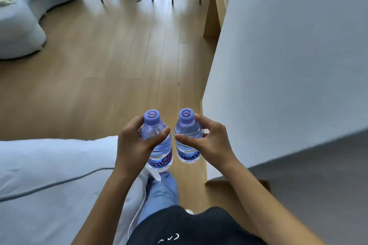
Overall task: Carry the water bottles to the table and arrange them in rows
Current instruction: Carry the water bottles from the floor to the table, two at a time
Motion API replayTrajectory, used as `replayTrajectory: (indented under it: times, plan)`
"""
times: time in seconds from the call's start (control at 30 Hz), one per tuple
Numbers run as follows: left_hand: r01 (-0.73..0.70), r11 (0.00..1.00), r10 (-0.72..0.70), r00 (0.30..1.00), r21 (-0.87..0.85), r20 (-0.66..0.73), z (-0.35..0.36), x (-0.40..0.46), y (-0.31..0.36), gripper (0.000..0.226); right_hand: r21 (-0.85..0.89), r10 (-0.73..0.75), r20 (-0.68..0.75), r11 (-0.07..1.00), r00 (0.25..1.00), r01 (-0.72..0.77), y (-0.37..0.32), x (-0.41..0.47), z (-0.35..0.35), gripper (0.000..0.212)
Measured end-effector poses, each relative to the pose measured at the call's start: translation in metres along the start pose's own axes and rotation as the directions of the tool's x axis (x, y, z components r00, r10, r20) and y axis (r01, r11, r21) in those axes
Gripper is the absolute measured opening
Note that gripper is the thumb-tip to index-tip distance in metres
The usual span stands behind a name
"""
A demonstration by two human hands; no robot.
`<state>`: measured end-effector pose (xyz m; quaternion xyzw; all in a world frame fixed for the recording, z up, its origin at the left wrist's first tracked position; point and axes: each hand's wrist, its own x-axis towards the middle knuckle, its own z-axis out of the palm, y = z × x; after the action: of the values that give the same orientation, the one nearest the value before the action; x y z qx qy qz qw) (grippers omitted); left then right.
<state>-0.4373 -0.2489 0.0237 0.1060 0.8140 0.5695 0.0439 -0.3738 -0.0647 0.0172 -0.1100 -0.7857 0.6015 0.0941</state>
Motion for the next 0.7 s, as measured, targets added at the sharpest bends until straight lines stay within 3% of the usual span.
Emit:
replayTrajectory:
  times: [0.37,0.7]
  plan:
    - [-0.121,0.992,0.113,0.982,0.045,0.149,-0.004,0.291,-0.018,0.031,0.013,0.023,-0.149,1.0,0.989,-0.021,-0.008,0.267,0.033,0.042]
    - [-0.102,0.995,0.099,0.971,0.006,0.217,0.03,0.511,-0.023,0.03,0.046,0.117,-0.243,0.993,0.963,-0.109,0.004,0.483,0.022,0.048]
